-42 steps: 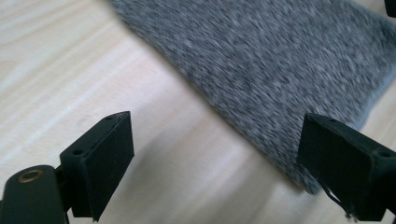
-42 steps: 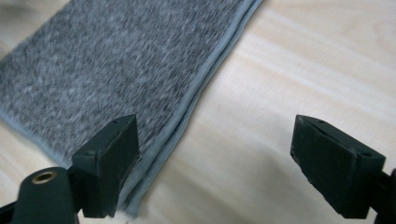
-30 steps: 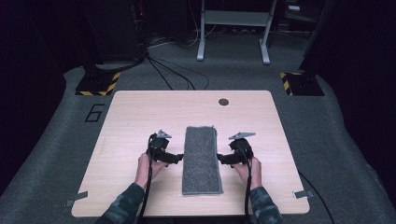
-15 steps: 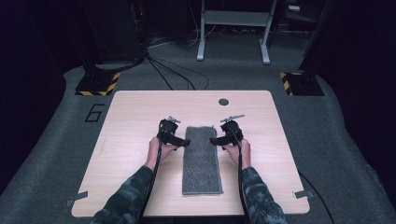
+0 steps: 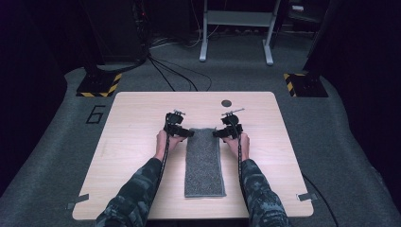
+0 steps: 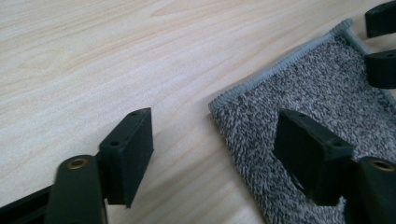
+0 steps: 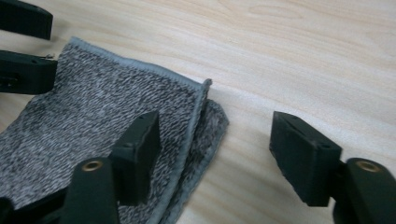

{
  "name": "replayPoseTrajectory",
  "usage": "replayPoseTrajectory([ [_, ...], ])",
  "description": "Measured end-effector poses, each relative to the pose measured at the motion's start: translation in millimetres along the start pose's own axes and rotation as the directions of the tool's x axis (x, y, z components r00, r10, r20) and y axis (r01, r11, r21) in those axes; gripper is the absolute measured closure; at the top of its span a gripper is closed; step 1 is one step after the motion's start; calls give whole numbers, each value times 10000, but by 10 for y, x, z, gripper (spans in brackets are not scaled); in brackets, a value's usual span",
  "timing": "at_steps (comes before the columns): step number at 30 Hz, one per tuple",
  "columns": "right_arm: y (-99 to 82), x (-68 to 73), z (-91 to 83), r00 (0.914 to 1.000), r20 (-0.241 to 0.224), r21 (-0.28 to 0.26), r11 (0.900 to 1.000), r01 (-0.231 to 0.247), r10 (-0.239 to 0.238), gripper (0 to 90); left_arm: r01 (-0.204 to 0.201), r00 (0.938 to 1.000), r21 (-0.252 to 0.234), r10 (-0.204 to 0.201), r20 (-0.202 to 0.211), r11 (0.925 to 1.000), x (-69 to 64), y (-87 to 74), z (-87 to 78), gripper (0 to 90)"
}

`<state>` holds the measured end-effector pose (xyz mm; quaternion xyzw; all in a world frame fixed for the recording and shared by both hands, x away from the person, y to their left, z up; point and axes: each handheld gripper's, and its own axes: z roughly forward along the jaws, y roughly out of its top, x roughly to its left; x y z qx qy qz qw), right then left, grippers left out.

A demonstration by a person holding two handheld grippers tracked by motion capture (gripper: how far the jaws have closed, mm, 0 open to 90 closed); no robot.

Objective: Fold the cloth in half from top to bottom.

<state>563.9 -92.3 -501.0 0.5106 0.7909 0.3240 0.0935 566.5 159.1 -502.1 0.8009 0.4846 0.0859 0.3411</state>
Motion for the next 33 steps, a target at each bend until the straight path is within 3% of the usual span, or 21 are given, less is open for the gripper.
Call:
replayPoseTrajectory([
  [5,17,-27,57,9999,74,11,10000,87,-87,436,-418,9991,215,420,-84,9989,-6,17,56,394],
  [10,33,24,82,9978,350,53,9984,555,-557,533,-618,9980,183,620,-74,9979,-19,17,64,492],
  [17,31,78,97,9964,400,27,9972,751,-751,677,-798,9967,-19,798,-153,9968,-38,-14,65,617],
  [23,15,105,107,9973,156,-20,9975,713,-713,822,-960,9954,-109,959,-65,9953,-72,-31,83,808],
  [27,17,133,113,9958,159,-66,9959,900,-899,851,-1036,9945,-212,1033,-151,9944,-95,-32,78,860],
  [33,1,143,86,9965,157,-342,9960,821,-816,858,-1085,9940,-462,1079,-151,9930,-86,-20,-15,871],
])
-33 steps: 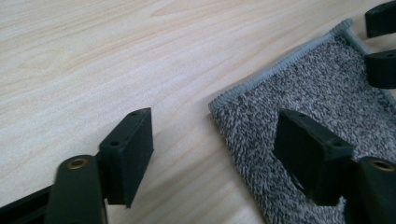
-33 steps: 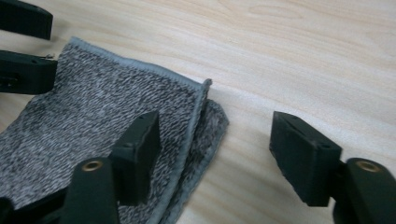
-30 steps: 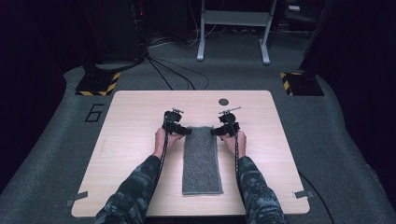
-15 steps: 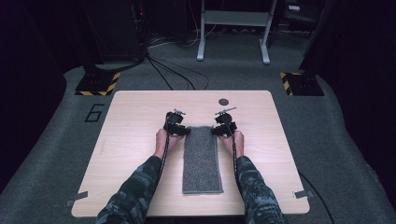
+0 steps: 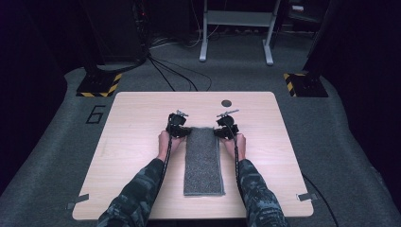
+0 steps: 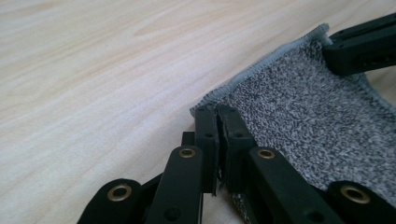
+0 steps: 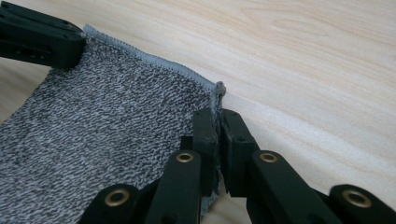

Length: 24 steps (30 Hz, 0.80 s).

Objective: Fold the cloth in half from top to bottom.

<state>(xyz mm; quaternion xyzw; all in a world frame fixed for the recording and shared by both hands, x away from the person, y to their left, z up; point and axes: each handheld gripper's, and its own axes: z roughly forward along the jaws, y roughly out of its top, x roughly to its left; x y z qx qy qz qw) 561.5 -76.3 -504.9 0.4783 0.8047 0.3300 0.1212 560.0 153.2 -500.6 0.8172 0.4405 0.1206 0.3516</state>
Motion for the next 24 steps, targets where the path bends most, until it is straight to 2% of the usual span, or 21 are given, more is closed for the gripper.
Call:
replayPoseTrajectory([
  [6,21,60,-45,9999,-64,-266,9995,158,-160,860,15,10000,-247,-15,0,9997,24,9,-105,872],
  [14,88,131,-225,9989,-71,-851,9953,457,-465,861,-34,10000,-750,32,-23,9972,21,49,-233,872],
  [21,132,162,-361,9967,21,-1225,9892,810,-814,861,-143,9999,-1159,136,-66,9932,7,86,-337,872],
  [23,142,175,-409,9963,50,-1371,9868,859,-860,861,-305,9995,-1259,296,-95,9916,4,99,-379,872],
  [24,147,181,-429,9961,55,-1417,9860,883,-884,861,-246,9997,-1399,233,-106,9899,-11,107,-400,872],
])
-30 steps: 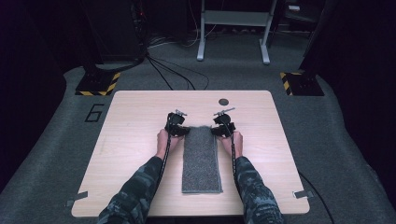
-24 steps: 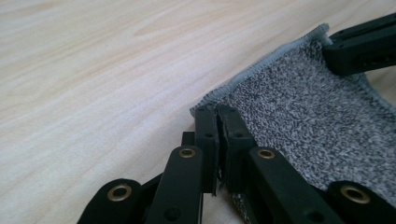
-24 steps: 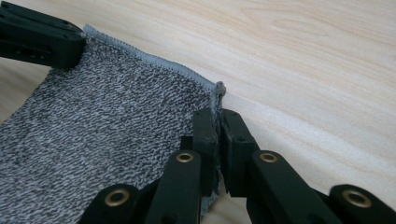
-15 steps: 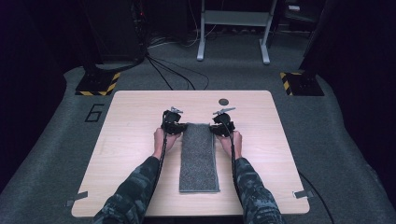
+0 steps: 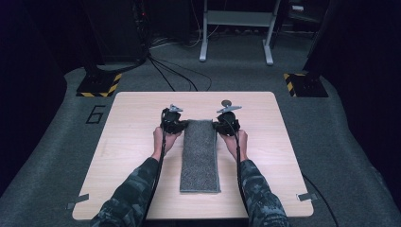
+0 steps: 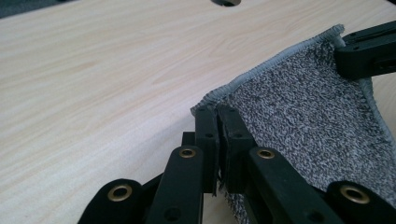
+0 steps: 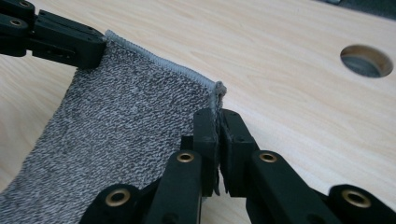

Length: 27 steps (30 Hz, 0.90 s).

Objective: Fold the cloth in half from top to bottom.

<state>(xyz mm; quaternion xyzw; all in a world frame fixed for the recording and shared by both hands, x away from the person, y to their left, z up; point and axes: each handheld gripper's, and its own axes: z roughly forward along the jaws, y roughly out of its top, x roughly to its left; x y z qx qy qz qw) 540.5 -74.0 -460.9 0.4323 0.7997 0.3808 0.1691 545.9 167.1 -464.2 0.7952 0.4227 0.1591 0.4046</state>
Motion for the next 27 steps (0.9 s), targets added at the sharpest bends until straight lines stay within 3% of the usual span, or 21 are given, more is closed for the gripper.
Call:
replayPoseTrajectory([
  [9,96,61,-258,9991,132,-759,9962,419,-410,861,-370,9993,-647,375,62,9972,-67,104,-205,872],
  [11,117,80,-323,9973,233,-954,9928,720,-701,861,-421,9990,-814,431,101,9958,-91,125,-247,872],
  [15,134,103,-433,9967,258,-1289,9884,801,-774,861,-555,9983,-1116,573,129,9922,-136,157,-348,872],
  [22,110,171,-634,9964,148,-1713,9816,850,-837,859,-764,9963,-1505,814,273,9856,-220,130,-484,871],
  [27,52,216,-743,9931,112,-1886,9751,1168,-1168,859,-870,9947,-1644,948,404,9826,-270,84,-567,871],
])
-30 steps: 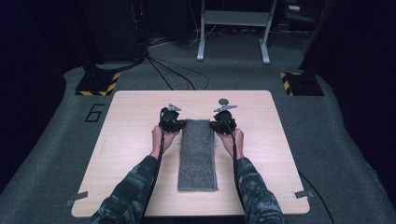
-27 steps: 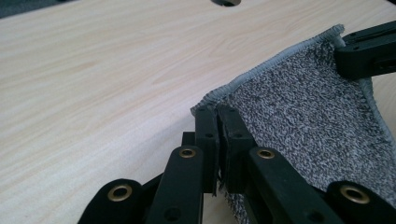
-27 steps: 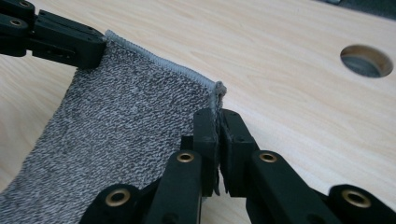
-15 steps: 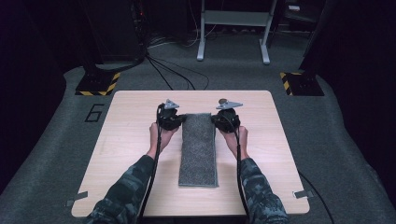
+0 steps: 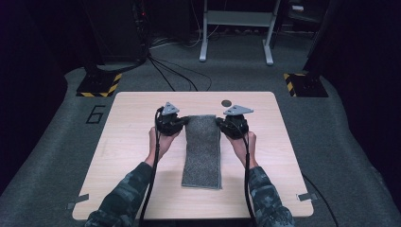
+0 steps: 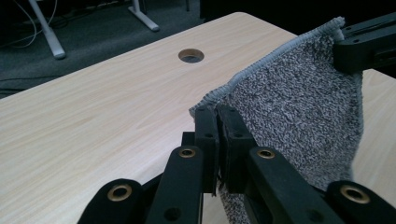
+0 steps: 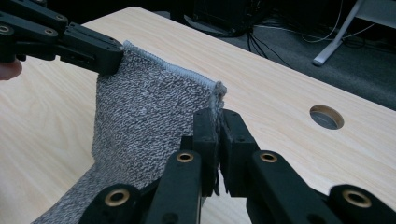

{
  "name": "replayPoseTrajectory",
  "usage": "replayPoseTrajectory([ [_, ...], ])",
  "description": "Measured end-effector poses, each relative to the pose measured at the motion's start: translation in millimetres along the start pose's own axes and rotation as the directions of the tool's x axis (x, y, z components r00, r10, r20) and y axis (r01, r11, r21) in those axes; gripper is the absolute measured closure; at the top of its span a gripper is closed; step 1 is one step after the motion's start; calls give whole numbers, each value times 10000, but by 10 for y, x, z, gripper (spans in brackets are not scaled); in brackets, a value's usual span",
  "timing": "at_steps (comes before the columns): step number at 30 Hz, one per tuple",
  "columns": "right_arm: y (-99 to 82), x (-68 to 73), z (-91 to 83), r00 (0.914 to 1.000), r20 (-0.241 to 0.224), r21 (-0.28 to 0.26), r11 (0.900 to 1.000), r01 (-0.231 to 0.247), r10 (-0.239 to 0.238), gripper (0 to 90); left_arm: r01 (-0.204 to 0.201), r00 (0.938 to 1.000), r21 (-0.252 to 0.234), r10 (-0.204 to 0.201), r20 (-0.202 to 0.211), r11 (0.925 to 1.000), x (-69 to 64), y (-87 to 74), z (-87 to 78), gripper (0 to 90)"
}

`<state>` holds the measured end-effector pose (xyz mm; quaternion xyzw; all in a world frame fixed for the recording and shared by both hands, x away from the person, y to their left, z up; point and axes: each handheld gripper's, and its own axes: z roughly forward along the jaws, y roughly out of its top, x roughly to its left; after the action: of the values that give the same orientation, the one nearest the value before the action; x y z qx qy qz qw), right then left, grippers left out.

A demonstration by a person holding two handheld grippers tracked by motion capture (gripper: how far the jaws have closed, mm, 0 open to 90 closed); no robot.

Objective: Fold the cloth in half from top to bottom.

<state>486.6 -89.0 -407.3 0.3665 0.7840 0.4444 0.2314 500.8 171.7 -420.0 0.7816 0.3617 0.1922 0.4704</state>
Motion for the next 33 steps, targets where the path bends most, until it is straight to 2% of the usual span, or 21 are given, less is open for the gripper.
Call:
replayPoseTrajectory([
  [3,-27,28,-36,10000,-17,-26,10000,-10,10,858,-155,9999,-55,155,6,9999,-30,-25,-28,870],
  [8,-65,82,-114,9999,-140,-231,9997,31,-34,857,-158,9998,-154,161,139,9998,-76,-73,-82,869],
  [16,-187,216,-204,9991,-365,-210,9996,207,-215,856,-237,9987,-16,237,445,9997,-163,-167,-158,868],
  [21,-296,277,-257,9987,-487,-139,9998,126,-133,855,-198,9980,131,189,606,9997,-212,-259,-202,866],
  [24,-368,305,-281,9984,-556,-86,9999,108,-113,855,-27,9970,280,5,770,9996,-237,-311,-209,864],
  [33,-607,338,-312,9971,-759,104,9999,46,-38,853,-87,9947,719,12,1029,9974,-319,-473,-214,854],
])
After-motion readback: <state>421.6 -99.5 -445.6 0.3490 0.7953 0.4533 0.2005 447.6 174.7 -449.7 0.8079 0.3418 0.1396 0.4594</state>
